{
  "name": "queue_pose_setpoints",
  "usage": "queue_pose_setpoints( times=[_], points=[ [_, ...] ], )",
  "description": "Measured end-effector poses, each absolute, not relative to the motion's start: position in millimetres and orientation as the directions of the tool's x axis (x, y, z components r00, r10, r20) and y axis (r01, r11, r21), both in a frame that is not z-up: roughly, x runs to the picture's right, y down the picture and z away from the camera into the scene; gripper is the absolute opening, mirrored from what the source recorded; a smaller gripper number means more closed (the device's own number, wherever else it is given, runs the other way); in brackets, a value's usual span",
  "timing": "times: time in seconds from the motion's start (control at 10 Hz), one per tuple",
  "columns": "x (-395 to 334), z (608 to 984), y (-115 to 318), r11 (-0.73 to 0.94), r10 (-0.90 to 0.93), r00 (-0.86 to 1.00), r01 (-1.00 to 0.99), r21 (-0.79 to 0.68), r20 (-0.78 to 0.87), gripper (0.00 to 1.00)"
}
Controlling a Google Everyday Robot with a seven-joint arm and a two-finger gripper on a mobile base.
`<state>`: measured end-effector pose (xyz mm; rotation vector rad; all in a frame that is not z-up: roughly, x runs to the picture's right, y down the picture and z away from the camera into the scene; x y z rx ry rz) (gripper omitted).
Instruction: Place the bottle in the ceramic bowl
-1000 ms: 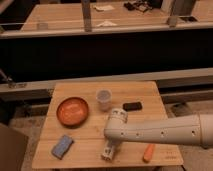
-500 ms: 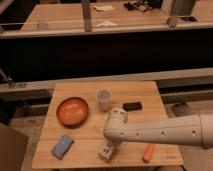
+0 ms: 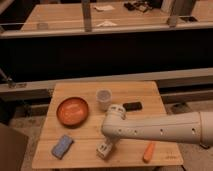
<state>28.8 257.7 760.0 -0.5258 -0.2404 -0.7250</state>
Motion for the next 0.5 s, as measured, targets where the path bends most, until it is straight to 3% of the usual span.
queue_pose_setpoints(
  times=[0.5],
  points=[
    [11.1, 751.9, 237.8, 0.625, -0.58, 0.724, 0.689, -0.366, 0.374, 0.02]
  ],
)
